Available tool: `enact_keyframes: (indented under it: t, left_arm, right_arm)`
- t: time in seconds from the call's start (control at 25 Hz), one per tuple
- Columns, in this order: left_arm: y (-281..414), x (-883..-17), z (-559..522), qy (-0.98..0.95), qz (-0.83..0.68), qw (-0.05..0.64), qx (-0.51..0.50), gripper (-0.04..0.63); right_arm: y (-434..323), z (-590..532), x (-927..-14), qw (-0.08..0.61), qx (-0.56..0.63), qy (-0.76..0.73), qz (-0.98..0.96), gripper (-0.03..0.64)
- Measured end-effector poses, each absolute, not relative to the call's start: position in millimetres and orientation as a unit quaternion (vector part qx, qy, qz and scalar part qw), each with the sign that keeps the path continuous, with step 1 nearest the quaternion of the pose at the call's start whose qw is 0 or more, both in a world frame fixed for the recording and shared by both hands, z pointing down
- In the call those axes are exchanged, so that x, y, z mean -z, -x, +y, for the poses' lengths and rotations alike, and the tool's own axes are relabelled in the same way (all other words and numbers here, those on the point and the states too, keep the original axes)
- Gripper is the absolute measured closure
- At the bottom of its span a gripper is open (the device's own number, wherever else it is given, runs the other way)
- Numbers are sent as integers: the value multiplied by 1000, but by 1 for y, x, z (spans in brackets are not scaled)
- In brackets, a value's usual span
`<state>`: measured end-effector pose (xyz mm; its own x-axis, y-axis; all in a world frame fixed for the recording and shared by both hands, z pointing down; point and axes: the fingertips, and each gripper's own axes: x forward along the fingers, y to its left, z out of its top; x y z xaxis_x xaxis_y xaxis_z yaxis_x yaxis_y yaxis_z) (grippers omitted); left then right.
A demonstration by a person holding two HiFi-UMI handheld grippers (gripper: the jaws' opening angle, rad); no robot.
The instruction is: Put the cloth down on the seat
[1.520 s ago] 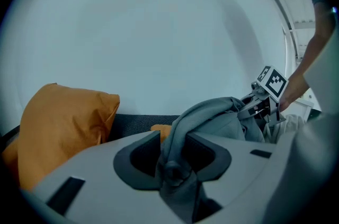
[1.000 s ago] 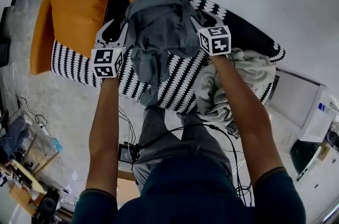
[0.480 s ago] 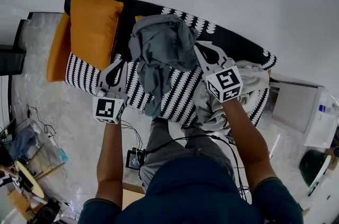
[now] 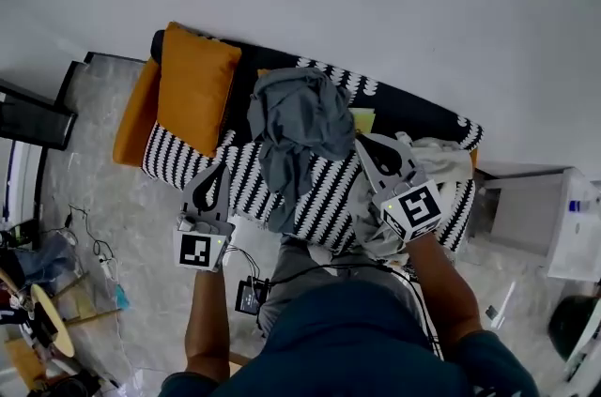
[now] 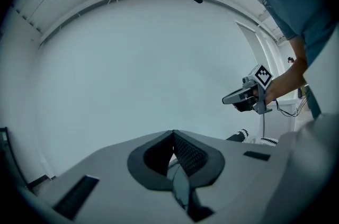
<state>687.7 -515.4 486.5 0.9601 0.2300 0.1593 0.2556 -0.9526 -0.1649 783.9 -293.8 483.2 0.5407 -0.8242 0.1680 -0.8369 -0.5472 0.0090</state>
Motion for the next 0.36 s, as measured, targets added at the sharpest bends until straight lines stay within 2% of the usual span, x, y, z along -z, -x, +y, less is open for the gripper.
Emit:
enact_keyframes:
  t: [0.36]
  left_arm:
    - [-621, -438, -493, 990, -86, 99, 52, 591]
  right_arm:
    - [-717, -258, -435, 46, -45, -868, -492, 604]
